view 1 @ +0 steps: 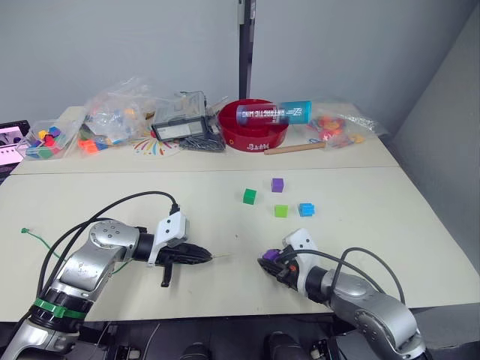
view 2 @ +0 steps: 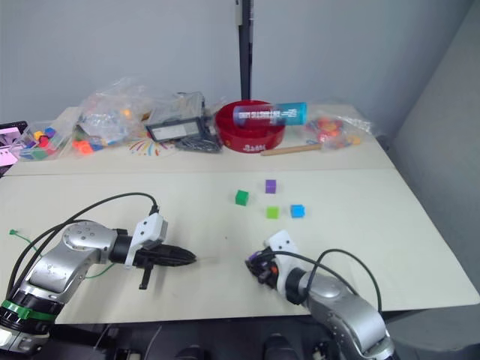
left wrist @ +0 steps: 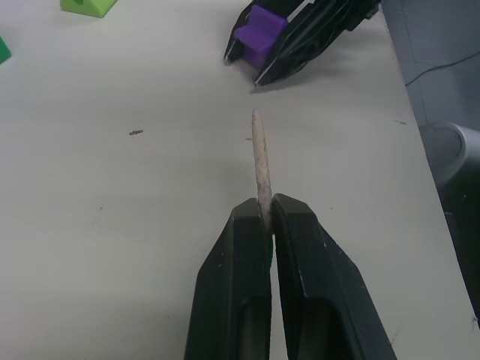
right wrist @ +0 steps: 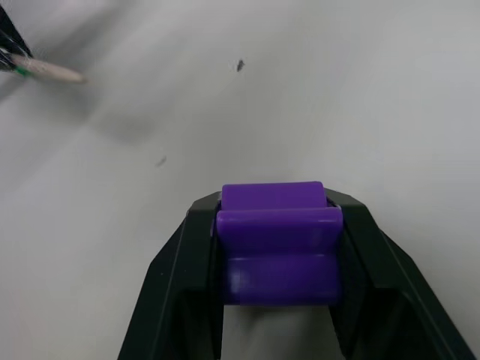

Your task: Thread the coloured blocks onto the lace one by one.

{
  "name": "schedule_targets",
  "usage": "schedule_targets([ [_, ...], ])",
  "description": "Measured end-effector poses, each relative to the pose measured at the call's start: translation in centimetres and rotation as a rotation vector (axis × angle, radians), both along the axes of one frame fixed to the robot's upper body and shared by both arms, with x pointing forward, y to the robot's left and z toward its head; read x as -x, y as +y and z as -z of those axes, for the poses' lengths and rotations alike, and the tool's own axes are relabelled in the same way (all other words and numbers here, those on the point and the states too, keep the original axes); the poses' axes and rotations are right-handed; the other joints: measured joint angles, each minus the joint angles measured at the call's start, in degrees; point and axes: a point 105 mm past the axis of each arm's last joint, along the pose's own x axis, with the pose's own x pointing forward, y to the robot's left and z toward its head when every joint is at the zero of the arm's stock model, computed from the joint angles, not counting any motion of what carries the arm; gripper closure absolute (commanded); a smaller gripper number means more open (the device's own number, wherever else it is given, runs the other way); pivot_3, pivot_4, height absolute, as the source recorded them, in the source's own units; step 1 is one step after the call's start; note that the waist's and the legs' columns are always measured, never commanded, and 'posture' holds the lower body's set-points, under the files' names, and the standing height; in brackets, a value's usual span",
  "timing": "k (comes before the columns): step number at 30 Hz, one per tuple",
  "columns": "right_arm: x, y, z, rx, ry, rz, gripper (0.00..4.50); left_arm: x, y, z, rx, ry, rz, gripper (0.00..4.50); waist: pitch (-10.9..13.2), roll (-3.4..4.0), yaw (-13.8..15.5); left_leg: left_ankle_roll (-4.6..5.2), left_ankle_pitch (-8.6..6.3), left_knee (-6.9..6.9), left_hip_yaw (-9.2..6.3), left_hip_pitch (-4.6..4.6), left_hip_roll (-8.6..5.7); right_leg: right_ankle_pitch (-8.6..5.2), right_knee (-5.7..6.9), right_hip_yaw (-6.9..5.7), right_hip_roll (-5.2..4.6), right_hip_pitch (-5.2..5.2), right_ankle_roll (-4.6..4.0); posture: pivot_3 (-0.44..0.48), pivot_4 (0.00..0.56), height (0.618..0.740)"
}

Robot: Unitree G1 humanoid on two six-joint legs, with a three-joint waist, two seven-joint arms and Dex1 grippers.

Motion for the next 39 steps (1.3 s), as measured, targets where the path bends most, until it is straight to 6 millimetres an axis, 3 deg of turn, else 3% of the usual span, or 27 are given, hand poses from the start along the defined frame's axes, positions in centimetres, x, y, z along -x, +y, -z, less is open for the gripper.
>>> schedule_targets([
  [3, -0.1, -0.2, 0.3, -0.010, -0.012, -0.003, 3.29, 0.0, 0.0, 0.0, -0.001, 0.000, 0.000, 4.50, 0.0, -0.07, 0.1, 0.00, 0.00, 0.00, -0.01, 0.05, 0.00, 0.00, 0.01, 0.00, 0.00, 0.05, 0.00, 0.000, 0.150, 0.731],
  [5, -0.1, -0.3, 0.4, -0.019, -0.020, -0.003, 2.25, 0.1, -0.1, -0.1, 0.000, -0.003, 0.005, 4.50, -0.1, -0.11, 0.4, 0.00, 0.00, 0.00, 0.00, 0.08, 0.00, 0.00, 0.01, 0.00, 0.00, 0.07, 0.00, 0.000, 0.150, 0.731],
  [9, 0.4, -1.4, -0.5, -0.044, -0.012, -0.053, 0.92, 0.4, -0.1, -0.2, -0.005, -0.001, 0.011, 4.50, -0.1, -0.10, 0.8, 0.00, 0.00, 0.01, 0.02, 0.01, -0.03, 0.00, -0.02, 0.01, -0.04, 0.03, 0.00, 0.000, 0.150, 0.731],
  [12, -0.2, -2.7, -3.9, -0.020, -0.100, -0.127, 0.07, 0.6, 0.2, 0.1, -0.008, 0.018, 0.000, 4.50, 0.0, -0.14, 0.9, 0.00, 0.00, 0.02, 0.00, 0.02, -0.02, 0.00, -0.01, -0.01, -0.03, 0.04, 0.00, 0.000, 0.150, 0.731],
  [16, 0.4, -3.1, -7.4, 0.041, -0.163, -0.349, 0.07, 0.8, 0.2, -0.1, -0.014, 0.012, 0.006, 4.50, 0.0, -0.14, 0.8, 0.01, -0.01, 0.02, -0.02, 0.03, 0.02, 0.00, -0.01, -0.02, 0.02, 0.03, -0.01, 0.000, 0.150, 0.731],
  [21, 1.4, -3.0, -8.3, 0.129, -0.121, -0.686, 0.07, 0.9, 0.6, -0.1, -0.020, 0.011, -0.007, 4.50, 0.0, -0.19, 0.7, 0.02, -0.01, 0.02, 0.02, 0.06, 0.02, 0.00, -0.03, -0.03, 0.01, 0.06, -0.01, 0.000, 0.150, 0.731],
  [24, 0.9, -2.9, -7.5, 0.228, -0.133, -0.847, 0.07, 1.1, 0.7, -0.1, -0.023, 0.011, -0.005, 4.50, 0.0, -0.20, 0.7, 0.01, -0.01, 0.02, 0.02, 0.06, 0.02, 0.00, -0.03, -0.03, 0.01, 0.05, -0.01, 0.000, 0.150, 0.731],
  [29, -1.9, -2.2, -4.6, 0.406, -0.225, -1.029, 0.07, 1.5, 0.8, -0.3, -0.023, 0.020, -0.006, 4.50, 0.1, -0.23, 0.7, 0.01, -0.01, 0.03, 0.04, 0.04, 0.02, 0.01, 0.01, -0.03, 0.00, 0.00, -0.02, 0.000, 0.150, 0.731],
  [38, -3.5, -2.0, -2.7, 0.525, -0.303, -1.192, 0.07, 2.0, 1.0, -0.4, -0.031, 0.027, -0.015, 4.50, 0.1, -0.20, 0.9, 0.01, -0.01, 0.03, 0.04, 0.04, 0.00, 0.03, 0.07, -0.04, -0.05, -0.02, -0.05, 0.000, 0.150, 0.731],
  [39, -3.6, -2.0, -2.5, 0.521, -0.303, -1.196, 0.57, 2.0, 1.0, -0.5, -0.032, 0.026, -0.017, 4.50, 0.1, -0.20, 0.9, 0.01, -0.01, 0.03, 0.04, 0.05, 0.00, 0.03, 0.08, -0.04, -0.05, -0.02, -0.05, 0.000, 0.150, 0.731],
])
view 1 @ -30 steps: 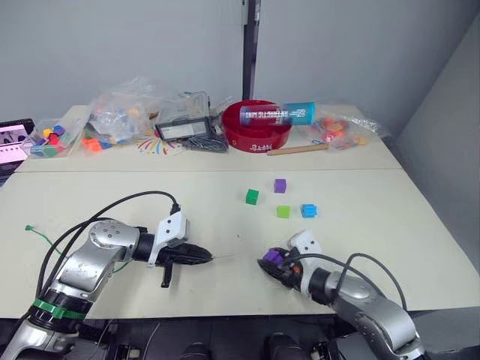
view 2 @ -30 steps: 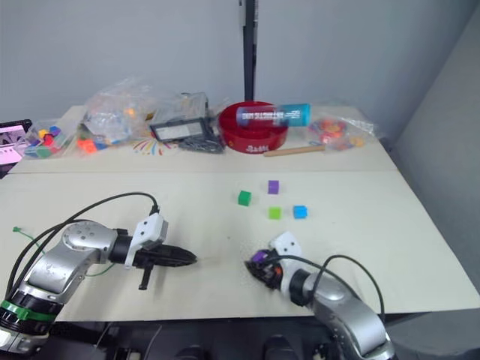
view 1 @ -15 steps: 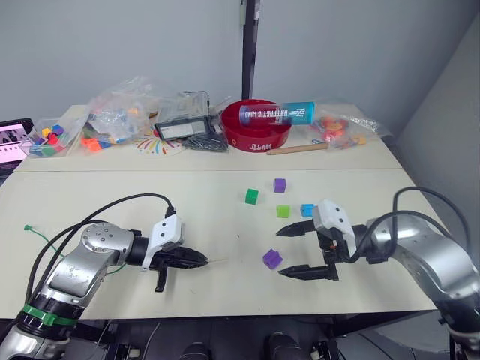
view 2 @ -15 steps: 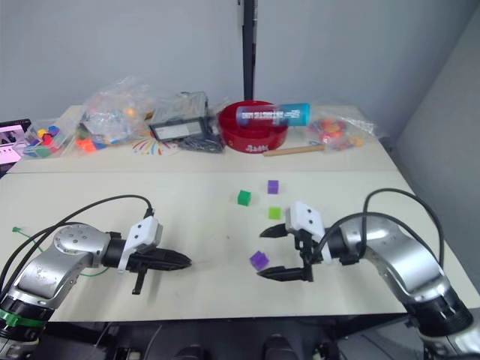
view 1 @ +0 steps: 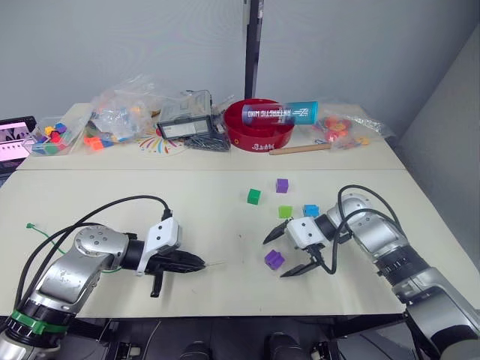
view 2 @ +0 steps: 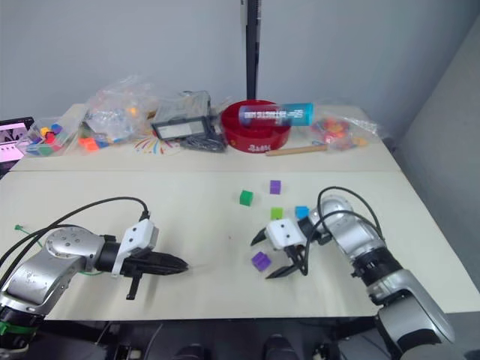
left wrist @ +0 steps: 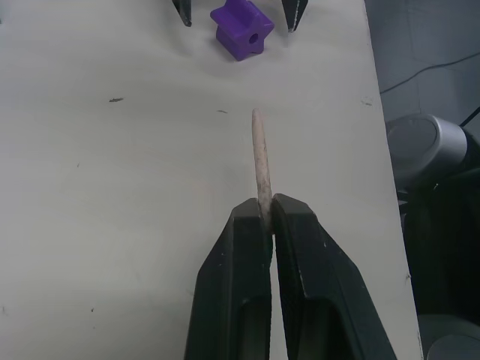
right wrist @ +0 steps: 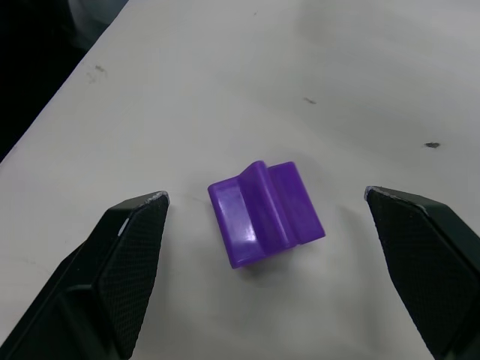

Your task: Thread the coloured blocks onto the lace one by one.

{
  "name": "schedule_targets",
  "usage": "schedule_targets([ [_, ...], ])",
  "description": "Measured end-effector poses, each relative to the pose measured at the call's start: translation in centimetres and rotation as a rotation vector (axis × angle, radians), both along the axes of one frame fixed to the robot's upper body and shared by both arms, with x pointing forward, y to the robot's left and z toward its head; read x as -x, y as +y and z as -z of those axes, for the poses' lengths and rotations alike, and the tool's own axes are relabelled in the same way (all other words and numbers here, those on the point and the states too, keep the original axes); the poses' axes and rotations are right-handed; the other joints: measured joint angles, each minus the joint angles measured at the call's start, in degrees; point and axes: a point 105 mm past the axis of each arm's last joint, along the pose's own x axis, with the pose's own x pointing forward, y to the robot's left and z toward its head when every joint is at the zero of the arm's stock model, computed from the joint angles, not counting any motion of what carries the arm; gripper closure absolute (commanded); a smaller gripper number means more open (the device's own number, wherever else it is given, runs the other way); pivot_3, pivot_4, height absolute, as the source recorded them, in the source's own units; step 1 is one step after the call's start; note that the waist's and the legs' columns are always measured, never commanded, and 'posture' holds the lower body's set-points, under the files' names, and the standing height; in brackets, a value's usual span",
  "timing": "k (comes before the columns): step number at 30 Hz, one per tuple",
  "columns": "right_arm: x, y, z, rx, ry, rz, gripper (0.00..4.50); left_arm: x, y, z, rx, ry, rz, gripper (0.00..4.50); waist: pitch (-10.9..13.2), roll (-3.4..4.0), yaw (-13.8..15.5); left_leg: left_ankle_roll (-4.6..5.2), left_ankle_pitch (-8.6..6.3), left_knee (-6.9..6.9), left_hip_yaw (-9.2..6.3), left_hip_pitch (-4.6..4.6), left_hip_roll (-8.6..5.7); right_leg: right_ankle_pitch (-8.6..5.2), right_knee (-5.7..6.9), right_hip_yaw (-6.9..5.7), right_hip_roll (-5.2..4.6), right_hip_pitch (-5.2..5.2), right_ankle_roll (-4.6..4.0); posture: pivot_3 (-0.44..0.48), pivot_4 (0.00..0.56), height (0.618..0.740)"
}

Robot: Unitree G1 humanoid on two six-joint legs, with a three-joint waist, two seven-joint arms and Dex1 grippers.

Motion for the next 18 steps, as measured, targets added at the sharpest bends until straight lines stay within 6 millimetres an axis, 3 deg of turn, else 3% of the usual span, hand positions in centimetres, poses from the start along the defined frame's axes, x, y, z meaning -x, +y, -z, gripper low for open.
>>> schedule_targets([
  [8, -0.1, 1.0, 0.2, -0.042, 0.028, 0.002, 3.20, 0.2, -0.3, -0.2, -0.002, -0.007, -0.002, 4.50, 0.0, 0.01, -0.1, 0.00, 0.00, 0.00, 0.00, 0.06, 0.00, 0.00, 0.13, 0.00, 0.01, 0.00, -0.01, 0.000, 0.150, 0.731],
  [18, 1.4, 1.6, 0.6, -0.147, 0.190, 0.216, 3.23, -0.3, -2.4, -1.1, 0.023, -0.063, 0.029, 4.50, 0.0, 0.01, 0.2, 0.00, 0.00, 0.00, -0.05, 0.05, -0.03, 0.01, 0.16, 0.00, 0.00, 0.01, -0.01, 0.000, 0.150, 0.731],
])
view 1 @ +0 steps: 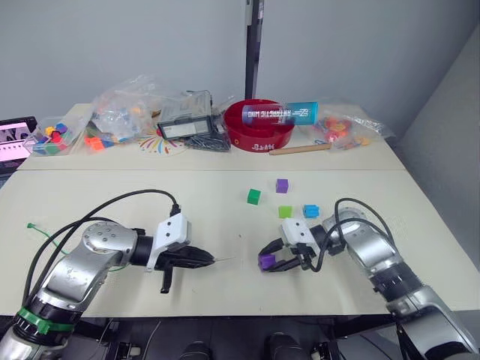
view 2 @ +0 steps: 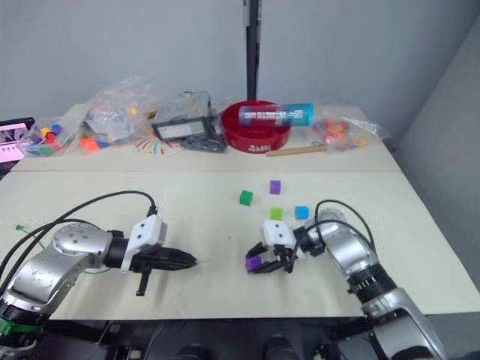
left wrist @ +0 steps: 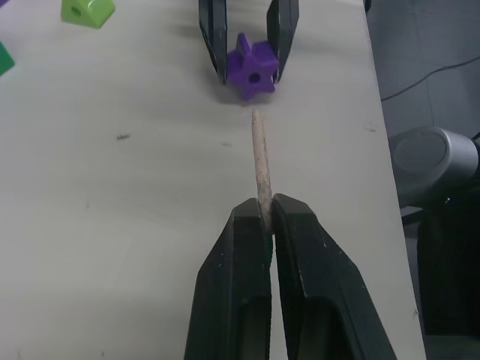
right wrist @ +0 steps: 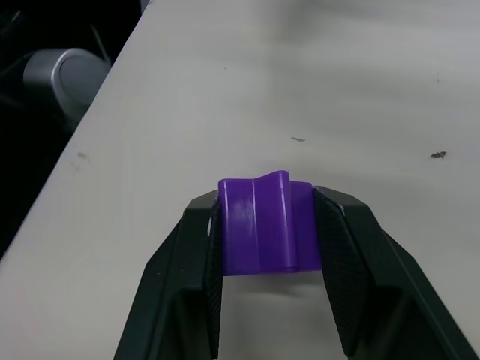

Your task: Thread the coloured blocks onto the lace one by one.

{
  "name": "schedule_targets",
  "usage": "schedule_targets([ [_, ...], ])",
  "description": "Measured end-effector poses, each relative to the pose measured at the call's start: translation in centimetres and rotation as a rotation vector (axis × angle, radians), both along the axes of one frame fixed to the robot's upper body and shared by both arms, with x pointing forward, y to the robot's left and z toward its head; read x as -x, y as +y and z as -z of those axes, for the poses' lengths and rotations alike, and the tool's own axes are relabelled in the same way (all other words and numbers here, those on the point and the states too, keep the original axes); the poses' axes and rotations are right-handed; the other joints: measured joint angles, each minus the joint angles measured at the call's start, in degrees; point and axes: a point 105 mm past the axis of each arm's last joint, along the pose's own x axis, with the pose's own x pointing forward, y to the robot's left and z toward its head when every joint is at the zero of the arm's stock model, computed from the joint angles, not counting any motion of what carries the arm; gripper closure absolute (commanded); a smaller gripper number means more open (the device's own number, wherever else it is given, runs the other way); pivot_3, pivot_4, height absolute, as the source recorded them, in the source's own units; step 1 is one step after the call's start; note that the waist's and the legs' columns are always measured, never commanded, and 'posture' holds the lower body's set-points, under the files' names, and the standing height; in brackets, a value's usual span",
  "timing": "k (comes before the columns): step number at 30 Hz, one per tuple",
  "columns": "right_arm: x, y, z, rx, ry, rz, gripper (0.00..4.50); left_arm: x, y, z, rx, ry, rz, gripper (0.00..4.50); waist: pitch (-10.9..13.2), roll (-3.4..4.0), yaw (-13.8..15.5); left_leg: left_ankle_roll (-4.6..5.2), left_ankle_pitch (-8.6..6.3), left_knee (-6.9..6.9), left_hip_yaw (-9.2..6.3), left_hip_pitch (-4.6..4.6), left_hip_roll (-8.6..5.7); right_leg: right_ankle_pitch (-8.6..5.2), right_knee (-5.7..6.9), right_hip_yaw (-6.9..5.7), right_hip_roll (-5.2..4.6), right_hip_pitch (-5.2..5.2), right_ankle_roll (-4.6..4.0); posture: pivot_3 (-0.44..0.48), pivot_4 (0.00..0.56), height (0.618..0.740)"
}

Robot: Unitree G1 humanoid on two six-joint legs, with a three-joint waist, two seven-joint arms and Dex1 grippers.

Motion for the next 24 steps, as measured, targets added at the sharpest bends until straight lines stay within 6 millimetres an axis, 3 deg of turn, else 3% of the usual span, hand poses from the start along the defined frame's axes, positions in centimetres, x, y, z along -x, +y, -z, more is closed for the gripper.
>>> schedule_targets([
  [13, 0.4, 0.6, 0.2, 0.012, -0.032, 0.157, 3.23, -0.3, -1.3, 2.6, -0.139, 0.025, -0.003, 4.50, 0.0, -0.02, -0.4, -0.02, 0.01, 0.04, 0.01, 0.10, 0.02, -0.01, 0.01, 0.01, 0.05, 0.09, 0.01, 0.000, 0.150, 0.731],
  [24, 0.7, 1.1, -0.1, 0.090, -0.091, 0.170, 3.23, -0.9, -2.5, 1.7, -0.187, -0.018, 0.006, 4.50, 0.0, -0.03, -0.3, -0.02, 0.01, 0.11, 0.00, 0.08, 0.02, -0.01, 0.01, 0.01, 0.05, 0.10, 0.01, 0.000, 0.150, 0.731],
])
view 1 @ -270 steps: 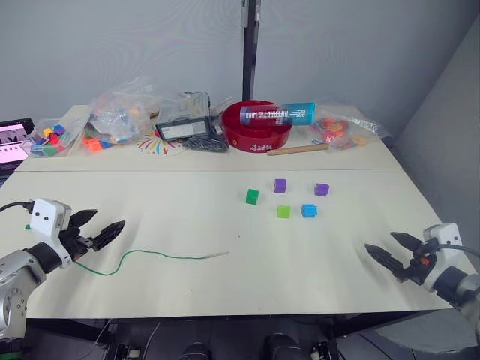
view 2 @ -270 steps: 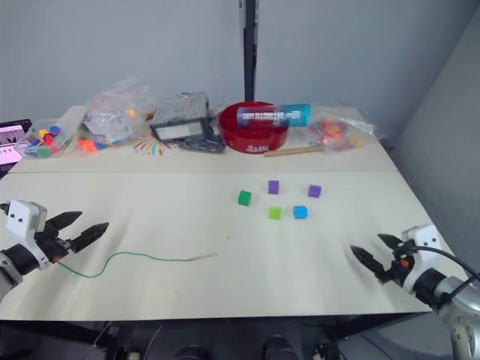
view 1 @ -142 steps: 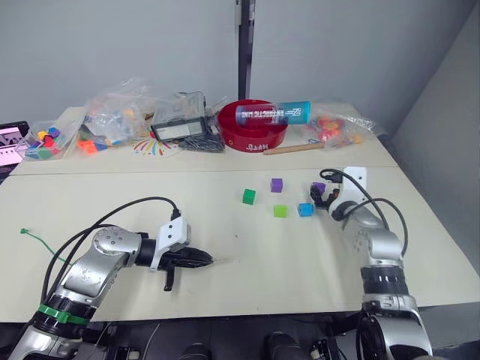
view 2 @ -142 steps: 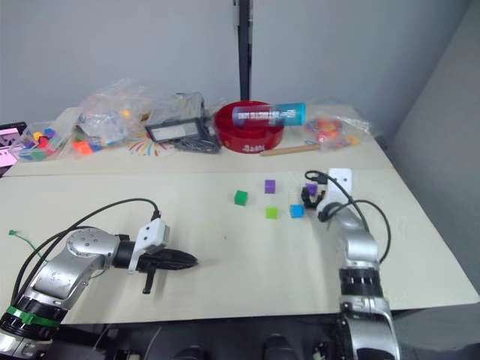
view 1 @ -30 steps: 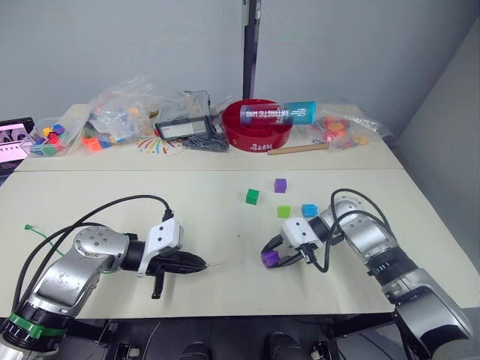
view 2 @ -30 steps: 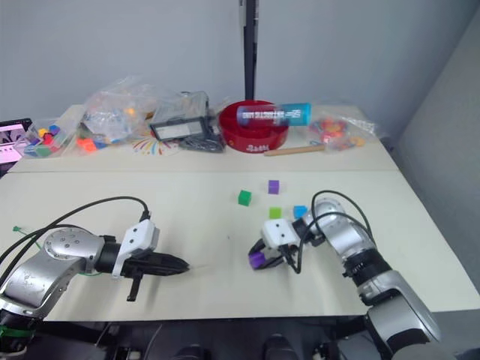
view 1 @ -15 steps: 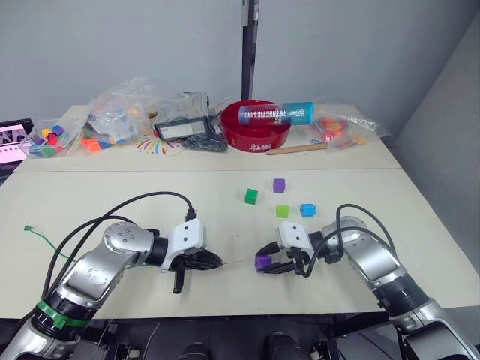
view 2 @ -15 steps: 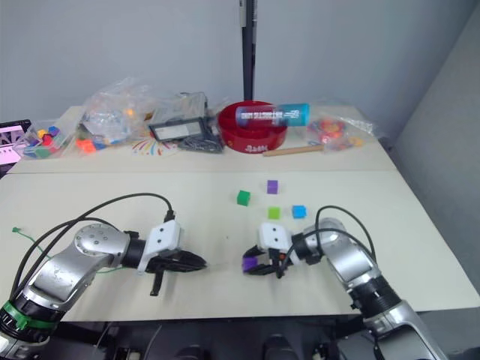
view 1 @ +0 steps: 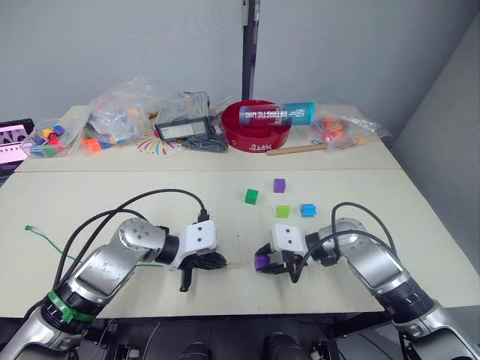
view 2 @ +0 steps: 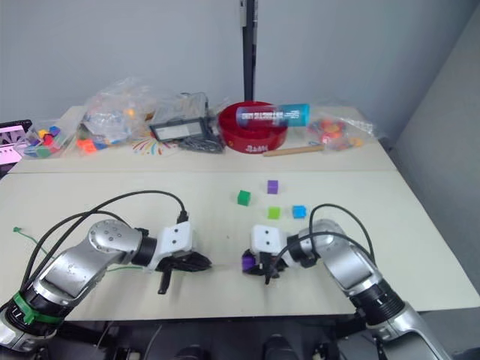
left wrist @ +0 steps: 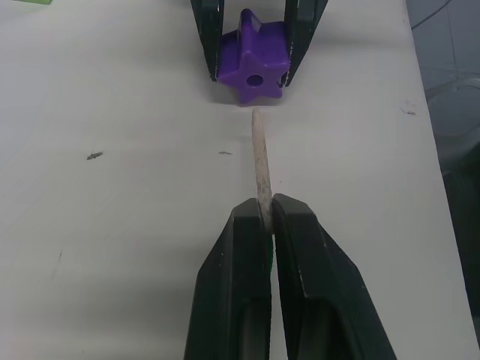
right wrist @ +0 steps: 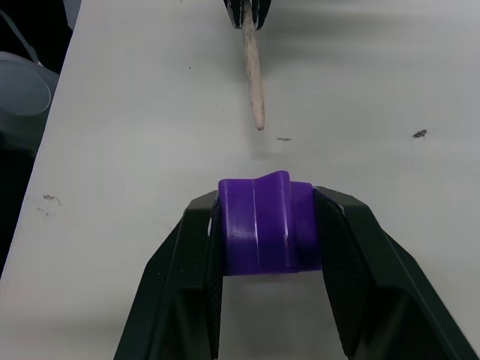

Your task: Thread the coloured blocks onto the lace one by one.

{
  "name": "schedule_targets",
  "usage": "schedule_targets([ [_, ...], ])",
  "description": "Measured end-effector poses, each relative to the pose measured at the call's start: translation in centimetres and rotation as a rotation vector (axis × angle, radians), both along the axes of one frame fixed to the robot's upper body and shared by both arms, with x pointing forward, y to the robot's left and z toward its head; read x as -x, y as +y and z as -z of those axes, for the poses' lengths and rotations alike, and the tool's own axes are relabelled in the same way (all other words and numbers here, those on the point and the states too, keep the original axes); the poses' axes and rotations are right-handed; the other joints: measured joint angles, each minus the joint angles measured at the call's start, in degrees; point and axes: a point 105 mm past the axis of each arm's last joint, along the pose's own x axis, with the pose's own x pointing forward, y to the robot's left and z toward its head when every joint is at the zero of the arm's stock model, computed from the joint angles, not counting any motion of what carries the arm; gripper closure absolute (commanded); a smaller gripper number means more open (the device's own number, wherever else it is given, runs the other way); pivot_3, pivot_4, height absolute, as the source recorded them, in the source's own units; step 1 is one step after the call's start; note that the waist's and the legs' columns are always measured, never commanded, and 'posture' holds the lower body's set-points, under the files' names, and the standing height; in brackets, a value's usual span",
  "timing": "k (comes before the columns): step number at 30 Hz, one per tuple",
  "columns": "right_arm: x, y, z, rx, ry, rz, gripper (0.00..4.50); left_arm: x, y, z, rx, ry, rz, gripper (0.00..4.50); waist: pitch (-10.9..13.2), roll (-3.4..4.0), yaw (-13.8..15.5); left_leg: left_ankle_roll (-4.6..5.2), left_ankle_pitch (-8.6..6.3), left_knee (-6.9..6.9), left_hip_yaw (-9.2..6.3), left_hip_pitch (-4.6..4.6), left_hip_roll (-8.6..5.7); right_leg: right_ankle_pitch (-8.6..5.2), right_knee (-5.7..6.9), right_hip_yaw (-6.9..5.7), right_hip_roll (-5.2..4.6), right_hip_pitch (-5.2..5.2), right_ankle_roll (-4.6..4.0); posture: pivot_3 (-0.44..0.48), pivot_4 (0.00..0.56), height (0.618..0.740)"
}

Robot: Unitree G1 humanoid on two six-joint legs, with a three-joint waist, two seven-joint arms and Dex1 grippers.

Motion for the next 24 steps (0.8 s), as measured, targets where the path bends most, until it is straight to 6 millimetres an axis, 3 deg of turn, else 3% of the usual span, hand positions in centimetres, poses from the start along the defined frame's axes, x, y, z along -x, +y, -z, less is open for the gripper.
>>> schedule_targets([
  [24, -0.4, 0.4, -0.2, 0.019, 0.001, 0.038, 3.23, 0.0, -1.4, -0.2, -0.005, 0.010, 0.036, 4.50, 0.0, -0.01, -0.1, 0.00, 0.00, 0.02, 0.00, 0.00, 0.00, 0.00, 0.01, 0.00, 0.00, 0.00, 0.00, 0.000, 0.150, 0.731],
])
